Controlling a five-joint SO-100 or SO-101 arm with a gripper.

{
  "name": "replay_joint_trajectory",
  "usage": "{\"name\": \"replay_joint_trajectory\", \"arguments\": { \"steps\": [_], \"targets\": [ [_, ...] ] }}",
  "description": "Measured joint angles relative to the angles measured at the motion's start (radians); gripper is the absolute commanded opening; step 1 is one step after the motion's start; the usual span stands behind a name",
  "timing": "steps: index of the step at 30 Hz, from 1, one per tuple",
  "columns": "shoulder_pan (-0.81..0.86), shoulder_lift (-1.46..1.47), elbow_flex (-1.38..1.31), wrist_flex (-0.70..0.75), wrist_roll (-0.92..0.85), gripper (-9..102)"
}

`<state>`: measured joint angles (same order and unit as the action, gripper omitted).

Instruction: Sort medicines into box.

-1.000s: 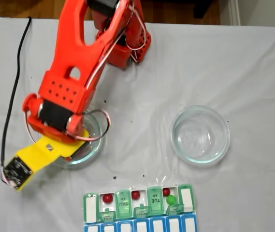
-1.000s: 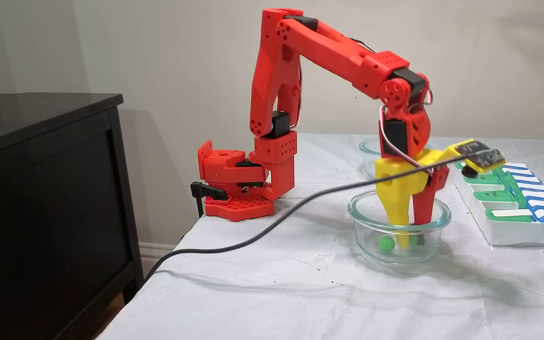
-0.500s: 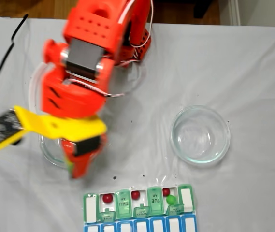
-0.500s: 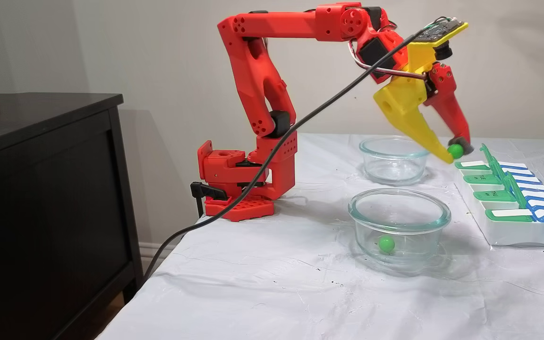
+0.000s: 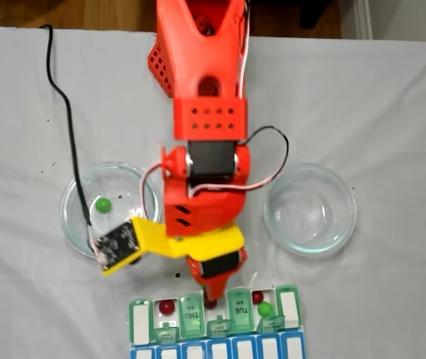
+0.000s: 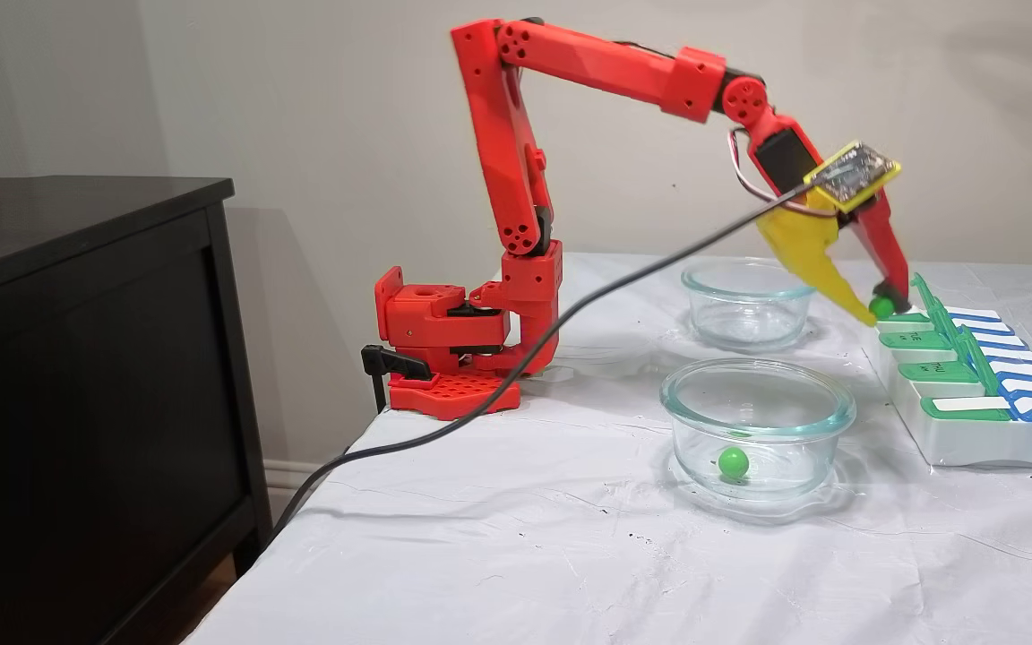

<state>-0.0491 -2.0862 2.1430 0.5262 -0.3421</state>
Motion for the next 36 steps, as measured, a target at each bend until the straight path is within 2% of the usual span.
{"name": "replay_joint_trajectory", "arguments": {
  "steps": [18, 19, 24, 28, 31, 36],
  "targets": [
    [-0.012, 0.166, 0.0, -0.179, 0.026, 1],
    [-0.012, 0.176, -0.005, -0.181, 0.025, 2],
    [-0.012, 0.212, -0.04, -0.179, 0.006, 30],
    [-0.012, 0.21, -0.041, -0.143, 0.006, 33],
    [-0.012, 0.198, -0.041, -0.117, -0.002, 31],
    [-0.014, 0.15, -0.04, -0.066, -0.017, 5]
  ]
}}
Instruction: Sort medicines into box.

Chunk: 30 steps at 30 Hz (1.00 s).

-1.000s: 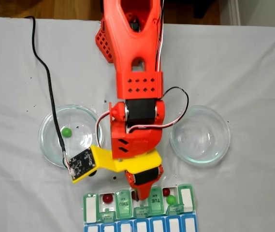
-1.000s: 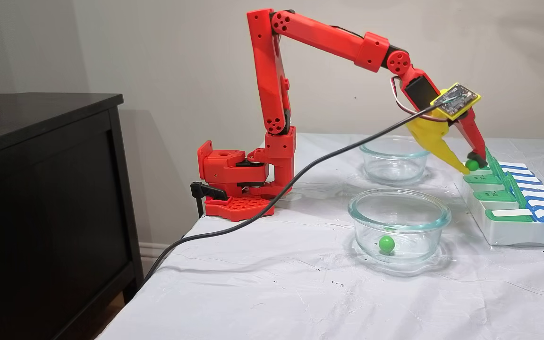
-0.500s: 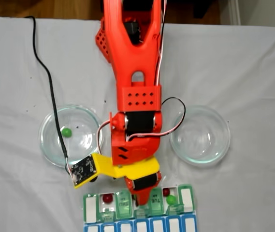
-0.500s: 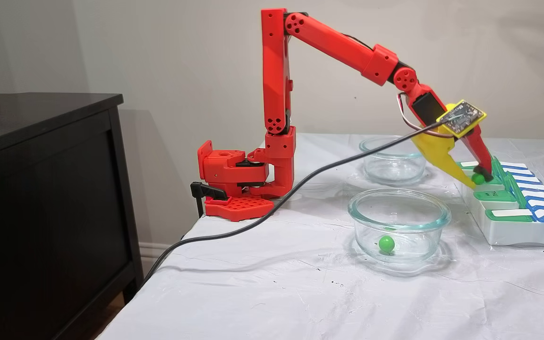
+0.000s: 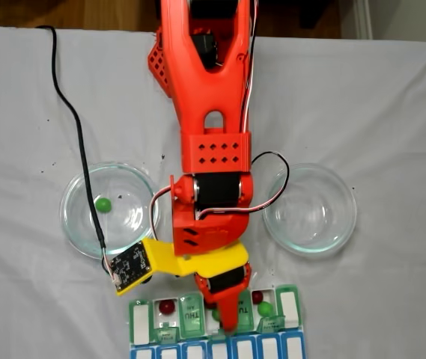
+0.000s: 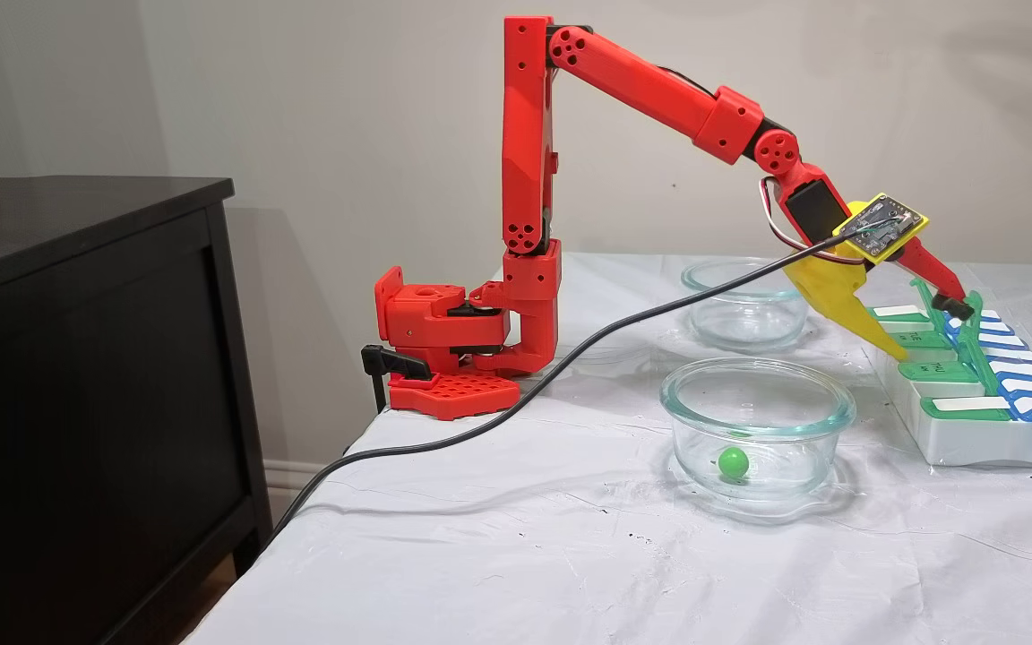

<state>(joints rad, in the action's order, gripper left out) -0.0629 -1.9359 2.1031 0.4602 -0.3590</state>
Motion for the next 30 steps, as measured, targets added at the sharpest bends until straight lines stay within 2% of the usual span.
{"name": "replay_joint_trajectory", "arguments": {
  "steps": [1, 4, 12, 18, 21, 25, 30],
  "targets": [
    [-0.002, -0.014, 0.0, 0.017, -0.005, 0],
    [0.023, -0.078, -0.002, 0.101, -0.025, 0],
    [0.124, -0.193, -0.156, 0.551, -0.129, 0],
    [0.256, -0.236, -0.232, 0.77, -0.291, 0],
    [0.333, -0.236, -0.245, 0.842, -0.41, 0],
    [0.449, -0.215, -0.245, 0.853, -0.52, 0],
    [0.541, -0.17, -0.245, 0.805, -0.509, 0]
  ]
}}
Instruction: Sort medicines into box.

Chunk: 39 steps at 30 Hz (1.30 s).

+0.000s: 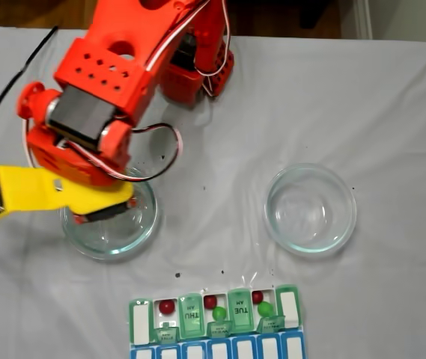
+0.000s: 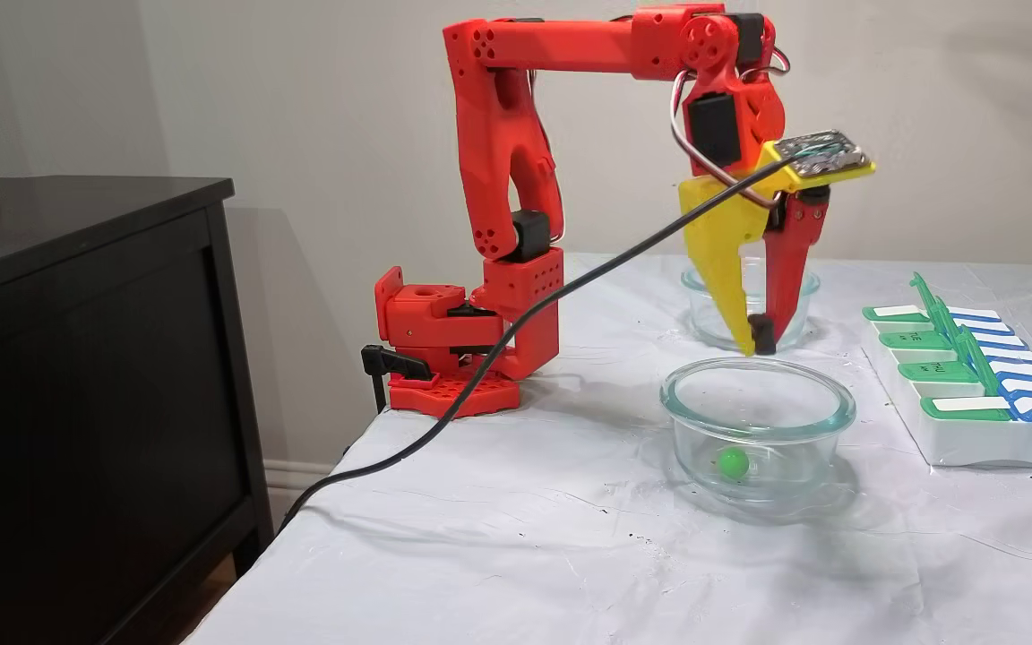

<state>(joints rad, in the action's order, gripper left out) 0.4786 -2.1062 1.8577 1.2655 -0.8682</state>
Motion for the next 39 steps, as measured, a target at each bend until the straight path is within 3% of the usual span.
{"name": "replay_joint_trajectory", "arguments": {
  "steps": [8, 14, 39],
  "targets": [
    [0.057, 0.081, 0.048, -0.069, 0.012, 3],
    [0.078, 0.084, 0.107, -0.094, 0.012, 18],
    [0.098, 0.084, 0.236, -0.265, 0.12, 20]
  ]
}}
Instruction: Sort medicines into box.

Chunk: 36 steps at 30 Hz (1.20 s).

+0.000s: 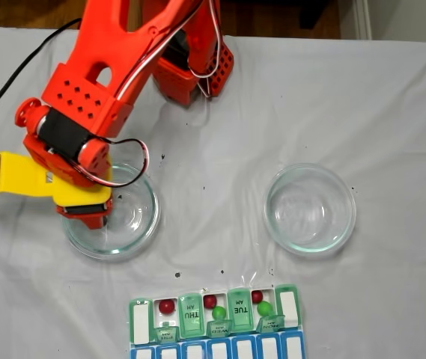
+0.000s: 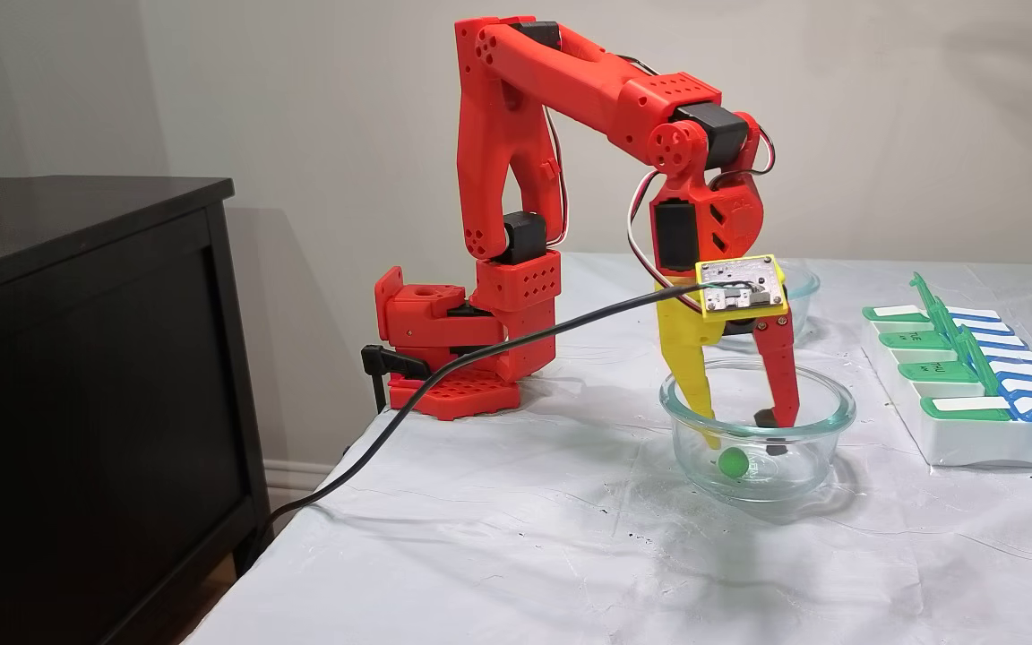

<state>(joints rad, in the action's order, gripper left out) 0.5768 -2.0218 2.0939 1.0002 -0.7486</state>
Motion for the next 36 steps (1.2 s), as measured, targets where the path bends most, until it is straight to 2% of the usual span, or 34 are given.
{"name": "replay_joint_trajectory", "arguments": {
  "steps": [8, 22, 36],
  "targets": [
    [0.0, 0.0, 0.0, -0.005, -0.032, 20],
    [0.0, 0.0, 0.0, 0.072, -0.06, 21],
    [0.011, 0.046, -0.014, 0.069, 0.091, 21]
  ]
}}
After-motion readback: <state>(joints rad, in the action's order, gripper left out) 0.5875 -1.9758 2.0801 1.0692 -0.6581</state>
